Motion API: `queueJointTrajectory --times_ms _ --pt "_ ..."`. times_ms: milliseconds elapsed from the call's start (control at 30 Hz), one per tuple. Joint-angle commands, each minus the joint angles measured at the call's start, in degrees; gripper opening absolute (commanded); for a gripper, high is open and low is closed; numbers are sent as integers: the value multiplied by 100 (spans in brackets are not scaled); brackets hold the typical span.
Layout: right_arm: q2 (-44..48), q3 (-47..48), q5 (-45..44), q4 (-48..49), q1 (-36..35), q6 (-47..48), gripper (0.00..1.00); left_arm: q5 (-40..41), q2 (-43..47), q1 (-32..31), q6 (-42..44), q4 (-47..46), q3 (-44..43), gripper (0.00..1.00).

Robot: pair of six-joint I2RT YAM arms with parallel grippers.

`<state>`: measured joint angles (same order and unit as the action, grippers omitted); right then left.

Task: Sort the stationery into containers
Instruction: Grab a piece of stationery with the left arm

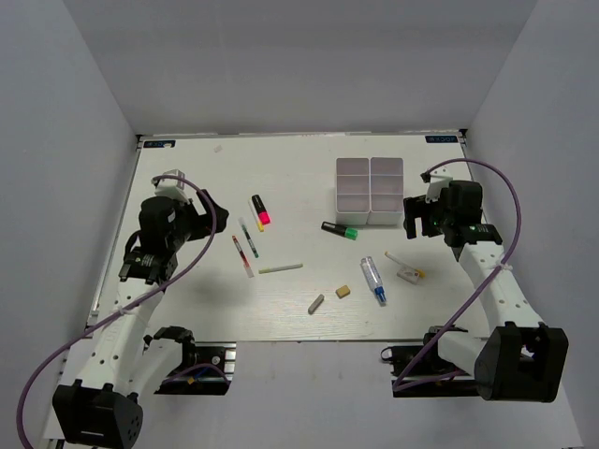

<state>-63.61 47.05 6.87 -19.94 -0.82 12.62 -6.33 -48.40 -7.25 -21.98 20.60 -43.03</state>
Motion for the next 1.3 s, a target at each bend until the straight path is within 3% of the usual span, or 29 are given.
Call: queueJointTrajectory --times_ms 0,200,367,467,500,533,600,667,700,833,867,967,1033,1067,1100,1200,1267 --pt "-46 173 -99 70 12 38 90 -53 -11 13 -26 93 -136 99" --pt "-28 235 190 -106 3 310 90 0 -64 13 -140 207 -136 99" --pt "-28 375 692 -624 12 1163 90 53 -116 13 -245 313 -136 98" --pt "-28 559 666 -783 3 1582 90 53 -170 13 -307 383 -136 71" --pt "-11 595 597 -774 12 1646 90 53 -230 13 -359 462 -136 50" --pt "7 665 387 -757 3 1734 90 53 -327 13 -447 515 -136 40" --pt "-19 692 8 -757 12 2024 90 141 -476 13 -578 760 -188 31" --pt "-28 718 -255 -852 20 2375 90 193 -792 13 -667 884 -189 43" --pt "-72 692 -344 -879 3 2394 90 193 -924 13 -755 954 -258 60" --pt "-46 552 208 -1178 20 2351 90 124 -1741 -58 -914 1174 -443 66" --pt "-37 464 383 -1178 3 2280 77 1 -1925 -58 -914 1174 -444 66" --pt "-63 428 1078 -1205 12 1860 1 -158 -2620 -58 -975 1174 -628 60" --pt "-177 481 1245 -1196 3 1744 3 -158 -3015 -110 -1106 1174 -838 59" --pt "-195 524 1272 -1205 12 1709 28 -158 -3139 -110 -1107 1174 -900 57" --pt "-291 568 1299 -1213 -6 1700 34 -89 -3279 -110 -1168 1174 -1057 57" --pt "-432 691 1343 -1170 12 1726 47 -26 -3868 -110 -1168 1174 -1365 56" --pt "-459 727 1404 -1126 3 1665 47 -26 -4141 -110 -1168 1323 -1524 56"
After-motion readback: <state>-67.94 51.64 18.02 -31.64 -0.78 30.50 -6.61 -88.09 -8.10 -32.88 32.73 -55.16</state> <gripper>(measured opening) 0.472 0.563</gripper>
